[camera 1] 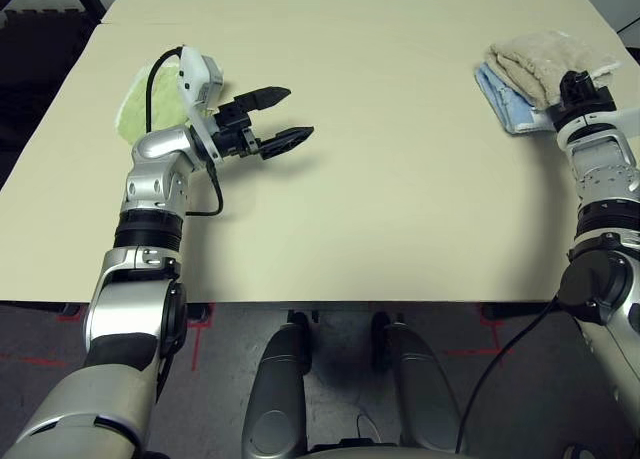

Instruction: Fold the towel and set it aside.

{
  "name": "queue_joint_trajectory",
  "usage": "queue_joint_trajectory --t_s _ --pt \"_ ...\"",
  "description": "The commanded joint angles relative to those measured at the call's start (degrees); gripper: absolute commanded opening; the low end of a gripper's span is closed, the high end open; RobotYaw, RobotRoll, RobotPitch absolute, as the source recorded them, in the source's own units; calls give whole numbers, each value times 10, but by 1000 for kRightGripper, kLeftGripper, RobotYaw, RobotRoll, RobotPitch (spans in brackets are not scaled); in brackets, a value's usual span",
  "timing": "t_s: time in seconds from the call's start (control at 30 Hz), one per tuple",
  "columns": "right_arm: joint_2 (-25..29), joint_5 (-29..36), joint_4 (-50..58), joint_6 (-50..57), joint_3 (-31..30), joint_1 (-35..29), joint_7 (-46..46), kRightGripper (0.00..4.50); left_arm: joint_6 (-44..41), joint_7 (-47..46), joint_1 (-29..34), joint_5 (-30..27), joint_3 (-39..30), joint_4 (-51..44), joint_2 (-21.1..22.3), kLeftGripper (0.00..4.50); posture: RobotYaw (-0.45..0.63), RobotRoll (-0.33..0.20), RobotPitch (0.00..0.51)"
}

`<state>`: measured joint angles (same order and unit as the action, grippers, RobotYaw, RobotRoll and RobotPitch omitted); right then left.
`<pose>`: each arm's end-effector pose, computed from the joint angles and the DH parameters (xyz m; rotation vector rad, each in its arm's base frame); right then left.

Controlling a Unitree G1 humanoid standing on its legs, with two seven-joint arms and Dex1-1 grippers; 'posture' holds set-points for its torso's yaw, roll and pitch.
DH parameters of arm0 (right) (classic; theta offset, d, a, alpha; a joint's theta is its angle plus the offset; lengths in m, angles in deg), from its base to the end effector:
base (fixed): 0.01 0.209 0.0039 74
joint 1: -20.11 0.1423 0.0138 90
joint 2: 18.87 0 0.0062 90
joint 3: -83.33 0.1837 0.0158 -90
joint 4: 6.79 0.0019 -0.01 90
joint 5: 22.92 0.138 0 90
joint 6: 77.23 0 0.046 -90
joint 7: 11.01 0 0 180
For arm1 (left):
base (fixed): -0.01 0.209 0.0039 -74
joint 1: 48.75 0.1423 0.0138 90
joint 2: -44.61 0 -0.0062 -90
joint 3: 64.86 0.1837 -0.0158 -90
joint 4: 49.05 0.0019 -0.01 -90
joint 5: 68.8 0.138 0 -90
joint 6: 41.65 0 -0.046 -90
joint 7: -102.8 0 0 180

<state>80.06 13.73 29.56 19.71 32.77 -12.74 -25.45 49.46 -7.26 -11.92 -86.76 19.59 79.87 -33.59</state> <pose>0.3357 -0.2906 0.1787 0.8148 -0.3264 -0.1308 0.3425 0.2362 0.2109 0.2330 -0.2582 -1.0785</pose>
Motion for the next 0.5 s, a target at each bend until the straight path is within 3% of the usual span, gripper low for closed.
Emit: queue_joint_trajectory --t_s 0.03,0.17,0.47,0.5 --pt "-17 19 29 3 16 -33 30 9 0 10 8 4 9 -1 2 4500 -6 0 255" --pt "-35 30 57 11 16 -50 53 948 -3 13 6 4 9 -1 4 4500 -5 0 255" --pt "-55 70 210 100 2 -115 78 4350 -3 17 5 6 9 1 5 4500 -10 0 254" --pt "-54 73 241 120 -6 -128 80 4459 -2 16 4 6 9 3 4 4500 -10 0 255"
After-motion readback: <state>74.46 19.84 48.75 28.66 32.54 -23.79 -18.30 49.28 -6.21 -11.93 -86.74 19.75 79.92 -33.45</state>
